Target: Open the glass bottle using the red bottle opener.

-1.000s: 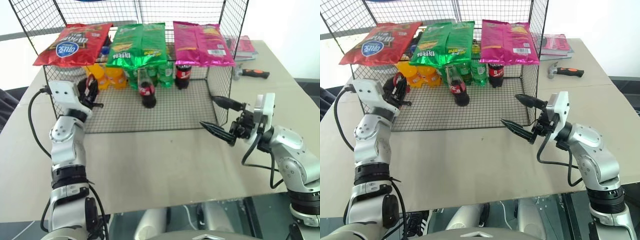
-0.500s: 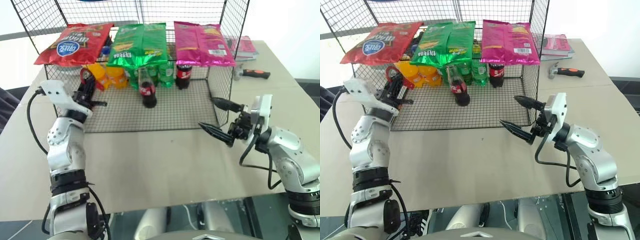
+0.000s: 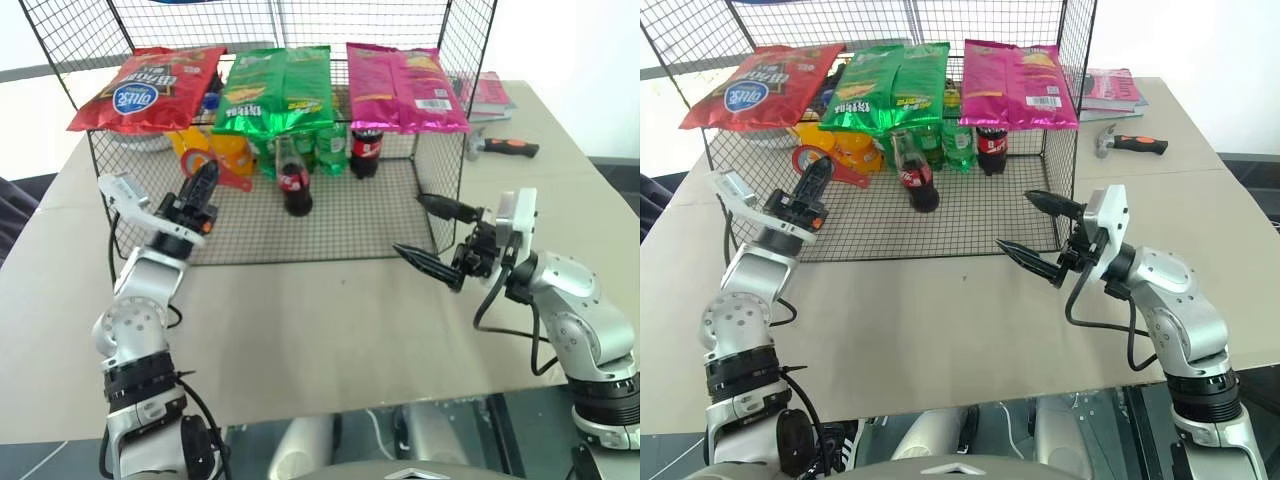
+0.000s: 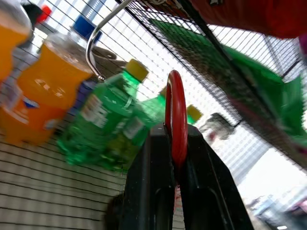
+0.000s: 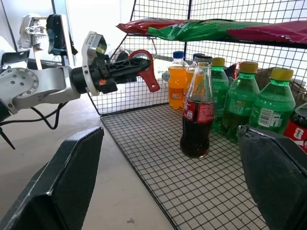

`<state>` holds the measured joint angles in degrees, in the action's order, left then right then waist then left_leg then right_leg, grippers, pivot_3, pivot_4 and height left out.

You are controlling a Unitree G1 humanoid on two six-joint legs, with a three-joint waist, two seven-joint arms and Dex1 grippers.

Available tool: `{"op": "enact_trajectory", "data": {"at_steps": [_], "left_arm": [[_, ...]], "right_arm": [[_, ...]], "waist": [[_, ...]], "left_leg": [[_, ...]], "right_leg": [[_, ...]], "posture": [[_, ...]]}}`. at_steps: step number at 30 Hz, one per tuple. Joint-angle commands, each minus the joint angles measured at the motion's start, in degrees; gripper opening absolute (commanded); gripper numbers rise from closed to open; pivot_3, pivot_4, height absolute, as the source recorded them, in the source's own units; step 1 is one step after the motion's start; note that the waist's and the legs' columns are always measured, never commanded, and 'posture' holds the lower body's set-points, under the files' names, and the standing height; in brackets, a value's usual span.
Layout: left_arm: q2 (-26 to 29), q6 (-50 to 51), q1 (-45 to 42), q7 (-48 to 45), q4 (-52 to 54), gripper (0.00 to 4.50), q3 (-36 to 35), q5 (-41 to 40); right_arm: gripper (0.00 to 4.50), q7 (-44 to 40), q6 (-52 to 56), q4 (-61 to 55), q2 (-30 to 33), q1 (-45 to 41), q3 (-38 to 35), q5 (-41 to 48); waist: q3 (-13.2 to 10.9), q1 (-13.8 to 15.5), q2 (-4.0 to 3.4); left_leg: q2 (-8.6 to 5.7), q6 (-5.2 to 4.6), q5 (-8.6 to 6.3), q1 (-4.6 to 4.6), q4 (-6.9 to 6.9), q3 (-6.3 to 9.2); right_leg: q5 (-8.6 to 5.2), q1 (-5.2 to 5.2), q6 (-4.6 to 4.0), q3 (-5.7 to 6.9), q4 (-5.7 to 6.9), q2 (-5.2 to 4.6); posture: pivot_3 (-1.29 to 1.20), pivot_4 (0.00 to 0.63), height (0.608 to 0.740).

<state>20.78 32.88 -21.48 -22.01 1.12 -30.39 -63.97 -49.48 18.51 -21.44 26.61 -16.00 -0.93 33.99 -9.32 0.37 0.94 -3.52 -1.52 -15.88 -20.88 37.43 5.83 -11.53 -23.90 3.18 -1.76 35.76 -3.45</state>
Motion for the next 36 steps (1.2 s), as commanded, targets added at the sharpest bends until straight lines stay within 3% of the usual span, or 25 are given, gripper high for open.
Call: {"op": "enact_trajectory", "data": {"at_steps": [1, 6, 13, 16, 20, 29, 32, 36], "left_arm": [[-0.36, 4.11, -0.76, 1.51, 3.06, 0.04, -2.92, -9.95], [-0.91, 10.26, -1.15, 3.23, 4.04, 0.04, -2.38, -21.95], [1.37, 22.11, -0.48, -1.40, 5.13, 0.04, 6.45, -28.31], [4.72, 27.99, -1.02, -7.89, 5.42, 0.04, 12.34, -25.74], [7.27, 29.91, -3.35, -15.09, 3.80, 0.04, 18.95, -18.81], [9.27, 26.92, -6.08, -28.34, -0.59, 0.04, 25.79, -4.58], [9.05, 26.26, -6.01, -30.38, -0.93, 0.00, 25.81, -2.27], [7.43, 25.40, -6.21, -30.77, -1.69, 0.00, 24.31, -1.09]], "right_arm": [[4.50, 0.37, -1.13, -1.27, -0.23, -0.75, -0.52, 0.19], [4.50, 1.83, 1.33, -1.71, -0.05, -0.82, 0.20, 0.26], [4.50, 5.07, 21.96, -4.33, 5.56, -3.66, 5.96, 3.74], [4.50, 7.07, 33.74, -4.14, 6.43, -6.87, 7.68, 7.80], [4.50, 7.56, 43.37, -3.67, 3.04, -11.54, 7.94, 15.91], [4.50, 11.52, 54.50, -2.04, -2.42, -17.44, 5.99, 25.61], [3.74, 12.95, 56.31, -2.40, -3.18, -17.84, 6.12, 27.17], [1.75, 13.30, 57.45, -2.26, -2.91, -18.47, 7.07, 26.76]], "waist": [[0.00, 0.00, 0.00], [0.00, 0.03, 0.00], [0.00, 0.04, 0.00], [0.00, -0.35, 0.00], [0.00, -0.91, 0.00], [-0.01, -1.05, -0.01], [-0.01, -1.03, -0.01], [0.00, -1.03, -0.01]], "left_leg": [[0.00, 0.00, 0.00, 0.00, 0.00, 0.00], [0.00, 0.02, 0.01, 0.00, 0.01, 0.00], [-0.07, 0.04, 0.03, 0.00, 0.01, 0.00], [-0.07, 0.04, 0.03, 0.02, 0.01, 0.00], [-0.07, 0.04, 0.03, 0.01, 0.00, 0.01], [-0.07, 0.03, 0.03, -0.03, -0.01, 0.01], [-0.07, 0.03, 0.03, -0.08, -0.01, 0.02], [-0.11, 0.03, 0.03, -0.35, -0.01, 0.02]], "right_leg": [[0.00, 0.00, 0.00, 0.00, 0.00, 0.00], [0.00, 0.00, 0.00, 0.00, 0.01, -0.01], [-0.01, 0.00, -0.01, -0.02, 0.02, -0.01], [-0.01, 0.00, -0.02, -0.02, 0.04, 0.03], [-0.02, 0.00, -0.03, -0.02, 0.05, 0.05], [-0.02, -0.02, -0.03, -0.02, -0.01, 0.03], [-0.02, -0.07, -0.03, -0.01, -0.03, -0.01], [-0.01, -0.35, -0.02, -0.02, 0.03, -0.10]], "posture": [[0.00, 0.150, 0.740], [0.00, 0.150, 0.740], [0.00, 0.150, 0.740], [0.00, 0.150, 0.740], [0.00, 0.150, 0.740], [0.00, 0.150, 0.740], [0.00, 0.150, 0.740], [0.00, 0.150, 0.740]]}}
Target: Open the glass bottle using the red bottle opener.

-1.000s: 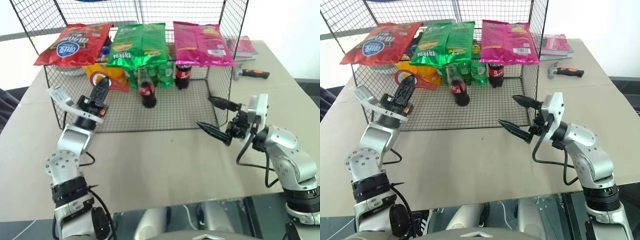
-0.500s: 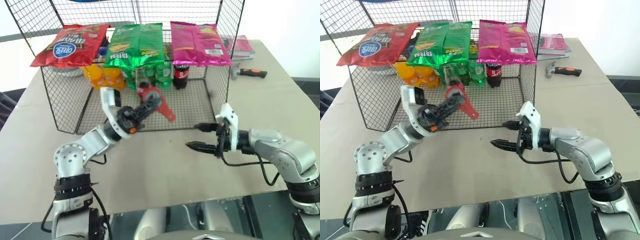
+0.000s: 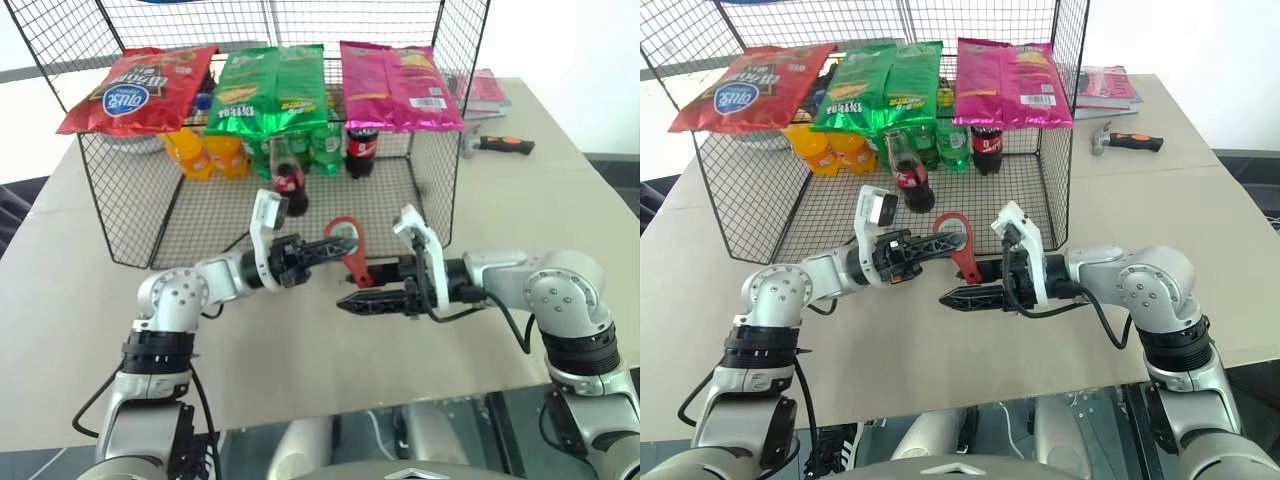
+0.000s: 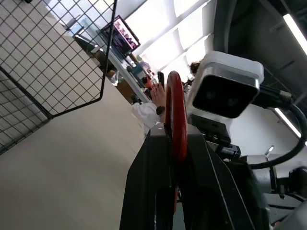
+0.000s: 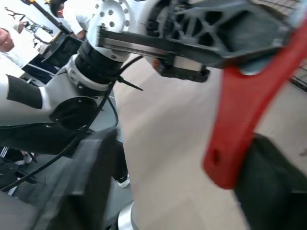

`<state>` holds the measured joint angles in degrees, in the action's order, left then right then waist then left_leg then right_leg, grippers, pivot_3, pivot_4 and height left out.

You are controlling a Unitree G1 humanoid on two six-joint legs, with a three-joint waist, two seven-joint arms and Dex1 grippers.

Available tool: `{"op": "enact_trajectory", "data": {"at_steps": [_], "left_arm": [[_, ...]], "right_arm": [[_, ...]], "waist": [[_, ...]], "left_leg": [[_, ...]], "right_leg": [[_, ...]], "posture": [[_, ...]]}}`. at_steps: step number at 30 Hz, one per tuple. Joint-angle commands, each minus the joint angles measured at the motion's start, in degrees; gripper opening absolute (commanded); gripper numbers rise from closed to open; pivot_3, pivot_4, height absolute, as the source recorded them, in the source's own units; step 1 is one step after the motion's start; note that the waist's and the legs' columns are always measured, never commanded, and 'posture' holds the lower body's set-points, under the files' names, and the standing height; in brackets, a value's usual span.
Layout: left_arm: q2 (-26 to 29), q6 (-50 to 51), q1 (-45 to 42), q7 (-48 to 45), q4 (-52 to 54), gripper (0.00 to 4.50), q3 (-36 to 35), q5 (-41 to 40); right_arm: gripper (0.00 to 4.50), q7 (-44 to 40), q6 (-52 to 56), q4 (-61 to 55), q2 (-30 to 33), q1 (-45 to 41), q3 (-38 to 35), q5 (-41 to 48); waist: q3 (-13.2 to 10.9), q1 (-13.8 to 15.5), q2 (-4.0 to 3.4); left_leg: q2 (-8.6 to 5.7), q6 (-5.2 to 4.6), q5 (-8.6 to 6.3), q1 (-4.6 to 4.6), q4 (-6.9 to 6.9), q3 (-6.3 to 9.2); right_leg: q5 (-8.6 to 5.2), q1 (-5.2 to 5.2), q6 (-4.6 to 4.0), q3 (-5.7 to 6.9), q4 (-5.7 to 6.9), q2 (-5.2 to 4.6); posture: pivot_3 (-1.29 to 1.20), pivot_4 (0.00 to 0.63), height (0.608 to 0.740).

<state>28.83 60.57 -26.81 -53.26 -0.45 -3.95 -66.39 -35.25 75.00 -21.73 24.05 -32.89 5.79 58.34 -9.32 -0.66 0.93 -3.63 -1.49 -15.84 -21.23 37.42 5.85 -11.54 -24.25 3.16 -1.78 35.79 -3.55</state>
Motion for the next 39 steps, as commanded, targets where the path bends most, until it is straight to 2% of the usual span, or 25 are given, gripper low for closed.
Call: {"op": "enact_trajectory", "data": {"at_steps": [1, 2, 4, 16, 17, 19, 25, 27, 30, 33, 35, 39], "left_arm": [[-0.86, -2.46, -0.93, 0.33, -0.18, 0.00, -2.31, 1.59], [-1.03, -2.62, -0.89, 0.31, -0.05, 0.00, -2.44, 1.83], [-1.57, -2.86, -0.84, 0.48, 0.14, 0.00, -2.79, 1.99], [-5.32, -3.38, 0.00, 3.91, 2.01, 0.00, -5.86, 0.65], [-5.56, -3.55, 0.22, 4.05, 2.62, 0.75, -6.22, 0.25], [-5.98, -3.63, 0.46, 4.61, 4.62, 1.43, -7.26, -1.05], [-7.93, -5.44, 1.71, 9.22, 9.40, 4.38, -10.59, -2.69], [-8.38, -7.73, 3.58, 10.17, 12.58, 4.38, -10.96, -1.41], [-10.69, -18.74, 7.10, 12.19, 16.74, 4.38, -9.70, 8.14], [-12.90, -41.61, 11.76, 17.07, 14.22, 4.38, -5.62, 30.93], [-12.44, -53.60, 13.59, 19.60, 10.74, 4.38, -3.13, 42.74], [-14.54, -66.05, 12.58, 27.03, 4.07, 4.38, -3.36, 52.94]], "right_arm": [[1.32, -0.78, 1.05, -1.73, -0.44, -1.79, 0.41, 2.31], [0.73, -0.56, 1.18, -1.54, -0.56, -2.02, 0.43, 2.32], [0.04, -0.31, 1.53, -1.26, -0.66, -2.43, 0.61, 2.28], [0.04, 2.32, 3.32, -0.23, -0.65, -0.68, -1.07, 1.86], [0.00, 2.48, 3.50, -0.12, -0.49, -0.34, -1.45, 1.82], [0.00, 2.99, 3.91, 0.40, 0.52, 0.95, -2.79, 1.51], [0.00, 4.61, 0.79, 1.01, 3.91, 5.22, -7.17, -1.52], [0.00, 6.07, -3.45, 1.09, 4.15, 6.83, -9.29, -4.26], [0.00, 6.60, -12.28, -0.32, 4.31, 8.91, -10.08, -9.94], [0.00, 6.74, -26.24, -2.12, 3.72, 11.02, -9.19, -18.99], [0.00, 8.18, -28.84, -2.74, 2.71, 11.94, -9.69, -20.70], [0.00, 9.55, -32.92, -3.16, 2.03, 12.00, -9.68, -24.07]], "waist": [[0.00, -0.02, 0.00], [0.00, -0.03, 0.00], [0.00, -0.07, 0.00], [0.00, -0.06, 0.00], [0.01, -0.07, 0.01], [0.05, -0.07, 0.07], [0.06, 0.08, 0.08], [0.07, 0.08, 0.09], [0.07, 0.10, 0.09], [0.09, 0.08, 0.06], [0.10, 0.14, 0.07], [0.09, 0.86, 0.07]], "left_leg": [[0.00, 0.00, 0.00, -0.01, 0.00, 0.00], [0.00, 0.00, 0.00, -0.01, 0.00, 0.00], [0.00, 0.00, 0.00, -0.03, 0.00, 0.01], [-0.02, 0.00, 0.00, -0.11, 0.00, 0.02], [-0.02, 0.00, 0.00, -0.16, 0.01, 0.02], [-0.01, 0.00, 0.00, -0.26, 0.02, 0.02], [-0.08, 0.02, 0.02, -0.61, 0.14, 0.05], [-0.08, 0.02, 0.02, -0.62, 0.15, 0.06], [-0.09, 0.02, 0.02, -0.60, 0.15, 0.04], [-0.08, 0.03, 0.03, -0.54, 0.14, -0.07], [-0.07, 0.04, 0.04, -0.51, 0.12, -0.13], [-0.07, 0.04, 0.04, -0.54, 0.13, -0.12]], "right_leg": [[0.00, 0.00, 0.00, 0.00, 0.00, -0.03], [0.00, -0.01, 0.00, 0.00, 0.00, -0.05], [0.00, -0.02, 0.00, 0.01, 0.00, -0.05], [0.00, -0.11, 0.01, 0.00, 0.02, -0.08], [0.01, -0.16, 0.01, 0.00, 0.02, -0.08], [0.01, -0.26, 0.01, 0.00, 0.05, -0.10], [0.02, -0.56, 0.01, 0.02, 0.06, -0.27], [0.02, -0.55, 0.01, 0.03, 0.06, -0.27], [0.02, -0.55, 0.01, 0.01, 0.06, -0.26], [0.02, -0.54, 0.01, -0.07, 0.08, -0.24], [0.03, -0.54, 0.01, -0.13, 0.10, -0.19], [0.07, -0.54, 0.05, -0.14, 0.08, -0.18]], "posture": [[0.00, 0.150, 0.740], [0.00, 0.150, 0.740], [0.00, 0.150, 0.740], [0.00, 0.150, 0.740], [0.00, 0.150, 0.740], [0.00, 0.150, 0.740], [0.00, 0.150, 0.740], [0.00, 0.150, 0.740], [0.00, 0.150, 0.740], [0.00, 0.150, 0.740], [0.00, 0.150, 0.740], [0.00, 0.150, 0.740]]}}
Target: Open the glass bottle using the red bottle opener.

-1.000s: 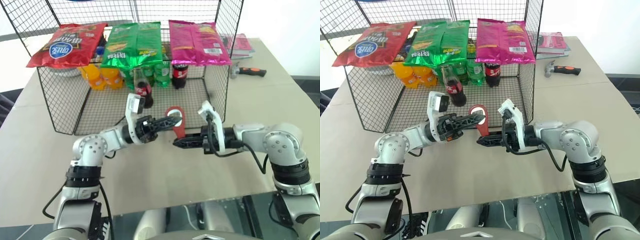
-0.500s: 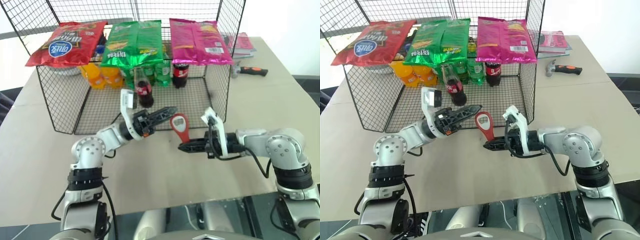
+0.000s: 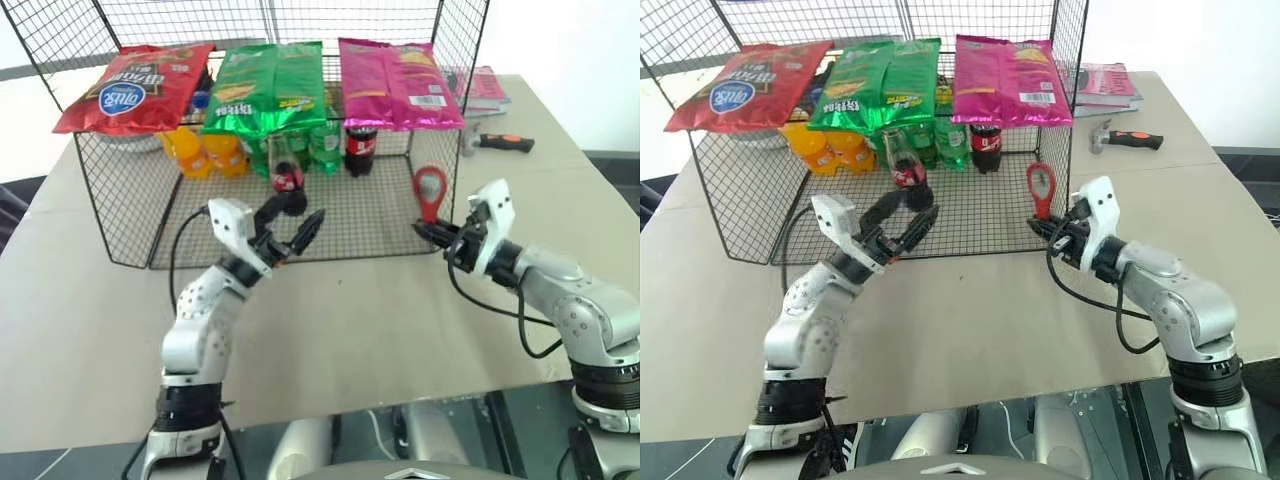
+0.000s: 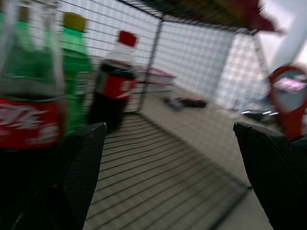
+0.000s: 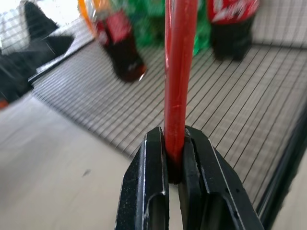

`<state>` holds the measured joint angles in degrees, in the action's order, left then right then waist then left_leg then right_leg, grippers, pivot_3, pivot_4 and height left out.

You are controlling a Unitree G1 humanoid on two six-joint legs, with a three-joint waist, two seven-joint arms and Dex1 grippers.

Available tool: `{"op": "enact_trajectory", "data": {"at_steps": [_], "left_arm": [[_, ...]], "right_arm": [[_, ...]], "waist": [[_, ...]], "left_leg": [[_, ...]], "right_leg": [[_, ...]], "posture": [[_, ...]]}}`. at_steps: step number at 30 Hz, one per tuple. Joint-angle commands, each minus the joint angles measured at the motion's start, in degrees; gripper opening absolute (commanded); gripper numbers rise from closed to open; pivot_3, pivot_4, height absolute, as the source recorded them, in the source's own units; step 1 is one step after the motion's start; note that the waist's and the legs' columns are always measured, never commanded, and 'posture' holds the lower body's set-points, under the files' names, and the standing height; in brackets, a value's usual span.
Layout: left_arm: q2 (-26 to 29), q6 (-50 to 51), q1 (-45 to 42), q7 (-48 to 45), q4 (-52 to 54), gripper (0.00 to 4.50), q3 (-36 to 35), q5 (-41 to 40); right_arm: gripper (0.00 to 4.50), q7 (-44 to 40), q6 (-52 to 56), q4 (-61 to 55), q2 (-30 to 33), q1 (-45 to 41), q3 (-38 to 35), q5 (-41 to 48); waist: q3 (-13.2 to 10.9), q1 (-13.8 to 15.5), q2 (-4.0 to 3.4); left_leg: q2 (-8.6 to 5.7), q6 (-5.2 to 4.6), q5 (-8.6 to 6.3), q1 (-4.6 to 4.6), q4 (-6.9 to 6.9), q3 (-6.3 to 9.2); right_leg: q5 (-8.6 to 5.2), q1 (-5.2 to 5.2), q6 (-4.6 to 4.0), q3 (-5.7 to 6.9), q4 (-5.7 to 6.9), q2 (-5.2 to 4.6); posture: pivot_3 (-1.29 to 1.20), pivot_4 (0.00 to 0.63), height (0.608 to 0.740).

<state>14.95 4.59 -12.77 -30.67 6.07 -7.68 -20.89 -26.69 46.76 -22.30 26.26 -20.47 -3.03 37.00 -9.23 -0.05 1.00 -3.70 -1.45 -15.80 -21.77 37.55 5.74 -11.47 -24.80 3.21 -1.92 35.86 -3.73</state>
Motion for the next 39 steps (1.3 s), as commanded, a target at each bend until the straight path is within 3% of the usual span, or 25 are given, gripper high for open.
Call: {"op": "enact_trajectory", "data": {"at_steps": [1, 9, 21, 36, 39], "left_arm": [[-0.90, -11.78, -2.21, 5.78, -4.42, 4.38, 0.46, 9.11], [-1.56, -20.63, -12.70, 12.88, -22.60, 4.38, -1.84, 13.00], [-0.87, -30.12, -27.56, 7.33, -46.86, 4.38, -0.88, 12.67], [-3.52, -34.55, -34.76, 5.62, -59.22, 4.38, -1.45, 12.07], [-3.84, -34.76, -35.92, 4.89, -60.59, 3.60, -1.90, 11.42]], "right_arm": [[0.00, 1.23, -6.81, -2.57, -0.32, -0.81, -0.67, -4.32], [0.00, 0.70, -23.33, -0.54, 0.35, -2.96, 3.42, -18.15], [0.00, 3.96, -35.37, -0.37, -4.98, 1.91, 6.20, -27.40], [0.00, 5.64, -33.66, -5.22, -8.13, 3.93, 9.69, -32.00], [0.00, 5.54, -33.18, -5.45, -8.29, 3.67, 10.05, -32.49]], "waist": [[0.00, 0.68, 0.00], [0.02, 0.82, 0.03], [0.03, 0.77, 0.05], [0.04, 0.40, 0.05], [0.04, 0.50, 0.05]], "left_leg": [[-0.03, -0.01, 0.00, 0.00, 0.00, -0.01], [-0.09, -0.02, 0.01, -0.04, 0.07, 0.08], [-0.11, -0.02, 0.01, -0.07, 0.28, 0.20], [-0.12, -0.02, 0.01, -0.11, 0.59, 0.29], [-0.13, -0.03, 0.01, -0.11, 0.66, 0.30]], "right_leg": [[0.01, 0.00, 0.03, -0.01, -0.01, 0.00], [0.04, 0.01, 0.08, 0.13, 0.00, 0.10], [0.06, 0.08, 0.10, 0.25, 0.05, 0.15], [0.07, 0.13, 0.12, 0.28, 0.21, 0.22], [0.07, 0.14, 0.14, 0.29, 0.24, 0.22]], "posture": [[0.00, 0.150, 0.740], [0.00, 0.150, 0.740], [0.00, 0.150, 0.740], [0.00, 0.150, 0.740], [0.00, 0.150, 0.740]]}}
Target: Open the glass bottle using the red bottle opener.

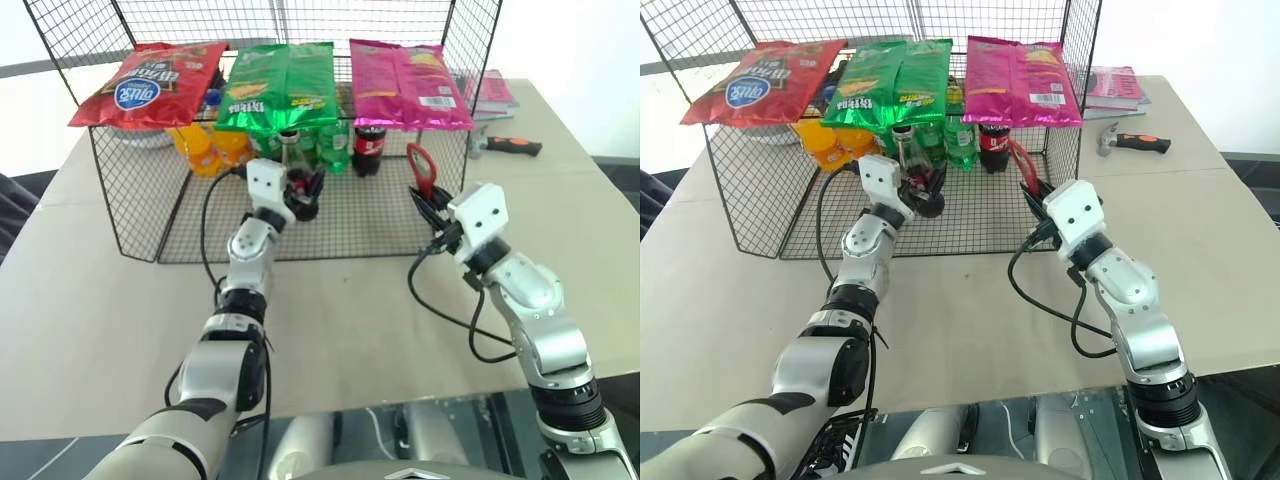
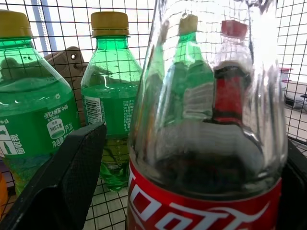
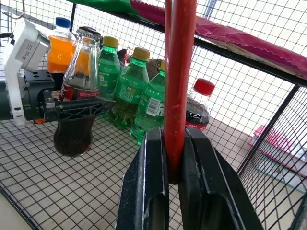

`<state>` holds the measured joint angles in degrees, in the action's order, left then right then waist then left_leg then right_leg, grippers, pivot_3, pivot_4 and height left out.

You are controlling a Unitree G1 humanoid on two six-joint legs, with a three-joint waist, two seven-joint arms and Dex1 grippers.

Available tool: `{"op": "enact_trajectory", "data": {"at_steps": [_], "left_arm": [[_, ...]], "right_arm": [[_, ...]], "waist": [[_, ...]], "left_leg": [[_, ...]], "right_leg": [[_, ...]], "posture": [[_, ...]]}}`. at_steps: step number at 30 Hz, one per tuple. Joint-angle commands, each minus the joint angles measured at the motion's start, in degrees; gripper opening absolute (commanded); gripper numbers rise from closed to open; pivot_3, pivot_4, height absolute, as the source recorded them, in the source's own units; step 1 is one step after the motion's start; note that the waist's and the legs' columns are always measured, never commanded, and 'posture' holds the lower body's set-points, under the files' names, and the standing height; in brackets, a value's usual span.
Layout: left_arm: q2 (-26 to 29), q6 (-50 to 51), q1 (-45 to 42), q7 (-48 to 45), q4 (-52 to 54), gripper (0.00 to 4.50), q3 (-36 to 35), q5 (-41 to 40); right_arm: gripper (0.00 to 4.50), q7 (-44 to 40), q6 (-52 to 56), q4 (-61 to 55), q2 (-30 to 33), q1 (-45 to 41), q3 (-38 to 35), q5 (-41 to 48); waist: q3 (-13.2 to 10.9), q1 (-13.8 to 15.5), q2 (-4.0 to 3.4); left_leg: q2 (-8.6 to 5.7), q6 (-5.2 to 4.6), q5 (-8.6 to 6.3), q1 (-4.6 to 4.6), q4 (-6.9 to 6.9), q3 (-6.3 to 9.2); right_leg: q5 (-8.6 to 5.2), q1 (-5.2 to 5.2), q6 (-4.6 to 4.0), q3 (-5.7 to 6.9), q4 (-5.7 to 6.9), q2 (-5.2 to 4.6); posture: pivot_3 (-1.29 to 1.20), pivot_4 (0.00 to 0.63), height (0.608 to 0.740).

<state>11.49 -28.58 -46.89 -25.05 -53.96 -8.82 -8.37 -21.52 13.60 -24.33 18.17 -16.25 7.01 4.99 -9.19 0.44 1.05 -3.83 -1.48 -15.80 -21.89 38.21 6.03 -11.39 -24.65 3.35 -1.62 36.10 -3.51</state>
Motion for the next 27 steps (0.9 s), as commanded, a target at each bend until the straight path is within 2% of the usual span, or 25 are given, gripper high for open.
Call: {"op": "enact_trajectory", "data": {"at_steps": [1, 2, 3, 8, 10, 13, 20, 23, 27], "left_arm": [[-0.46, -1.68, -1.95, -1.12, -0.79, 3.16, -0.68, -1.12], [-0.63, -1.74, -1.85, -1.58, -0.74, 2.75, -0.53, -1.17], [-0.82, -1.77, -1.66, -2.00, -0.54, 2.67, -0.42, -1.29], [-1.59, 0.07, 1.22, -5.83, 4.63, 2.68, 0.47, -2.73], [-1.54, 2.59, 4.14, -8.80, 10.67, 2.68, 1.26, -4.26], [-0.61, 10.73, 11.90, -13.61, 26.13, 2.68, 3.38, -8.46], [5.17, 27.72, 30.25, -18.48, 58.74, 2.68, 9.22, -14.93], [6.41, 29.57, 35.16, -18.57, 64.48, 2.68, 10.32, -14.68], [5.60, 27.99, 38.75, -18.64, 66.37, 2.68, 12.65, -12.69]], "right_arm": [[0.00, 0.34, 0.08, -3.46, -0.23, -0.59, 0.05, -0.57], [0.00, 0.28, 0.17, -3.57, -0.23, -0.50, 0.03, -0.63], [0.00, 0.23, 0.21, -3.66, -0.22, -0.42, 0.01, -0.70], [0.00, 0.06, 0.38, -3.88, -0.12, -0.31, -0.16, -0.90], [0.00, -0.01, 0.29, -3.94, -0.01, -0.19, -0.42, -0.85], [0.00, -0.17, 0.15, -3.79, 0.28, -0.24, -1.13, -0.66], [0.00, -0.71, -0.85, -1.63, 0.46, -1.74, -2.01, -0.23], [0.00, -1.10, -1.31, -0.72, 0.14, -2.51, -1.65, 0.05], [0.00, -1.70, -1.49, -0.37, 0.03, -2.65, -1.33, 0.32]], "waist": [[0.00, -0.01, 0.00], [0.00, -0.01, 0.00], [0.00, 0.00, 0.00], [0.00, 0.20, 0.00], [0.00, 0.07, 0.00], [0.00, -0.59, -0.01], [0.00, -1.36, -0.03], [0.00, -1.09, -0.03], [0.00, -0.91, -0.04]], "left_leg": [[0.00, 0.00, 0.00, 0.00, 0.01, 0.00], [0.00, 0.00, 0.00, 0.00, 0.02, 0.00], [0.00, 0.00, 0.00, 0.00, 0.02, 0.00], [-0.02, 0.00, 0.00, -0.02, 0.04, 0.02], [-0.01, 0.00, 0.00, -0.02, 0.03, 0.01], [0.02, 0.00, 0.00, -0.02, 0.01, 0.01], [0.09, -0.01, -0.01, 0.02, -0.03, -0.03], [0.08, -0.01, -0.02, 0.06, -0.01, -0.03], [0.05, -0.01, -0.01, 0.07, 0.03, 0.02]], "right_leg": [[0.00, 0.00, 0.00, 0.00, 0.01, 0.00], [0.00, 0.00, 0.00, 0.00, 0.01, 0.00], [0.00, 0.00, 0.00, 0.00, 0.01, 0.00], [0.00, 0.00, 0.00, 0.01, 0.02, -0.01], [0.00, 0.00, 0.00, 0.00, 0.01, -0.01], [0.00, -0.02, 0.00, -0.03, 0.00, -0.01], [0.00, -0.05, -0.01, -0.14, 0.06, 0.01], [0.00, -0.01, -0.01, -0.14, 0.12, -0.01], [0.00, 0.07, -0.02, -0.02, 0.13, -0.02]], "posture": [[0.00, 0.150, 0.740], [0.00, 0.150, 0.740], [0.00, 0.150, 0.740], [0.00, 0.150, 0.740], [0.00, 0.150, 0.740], [0.00, 0.150, 0.740], [0.00, 0.150, 0.740], [0.00, 0.150, 0.740], [0.00, 0.150, 0.740]]}}
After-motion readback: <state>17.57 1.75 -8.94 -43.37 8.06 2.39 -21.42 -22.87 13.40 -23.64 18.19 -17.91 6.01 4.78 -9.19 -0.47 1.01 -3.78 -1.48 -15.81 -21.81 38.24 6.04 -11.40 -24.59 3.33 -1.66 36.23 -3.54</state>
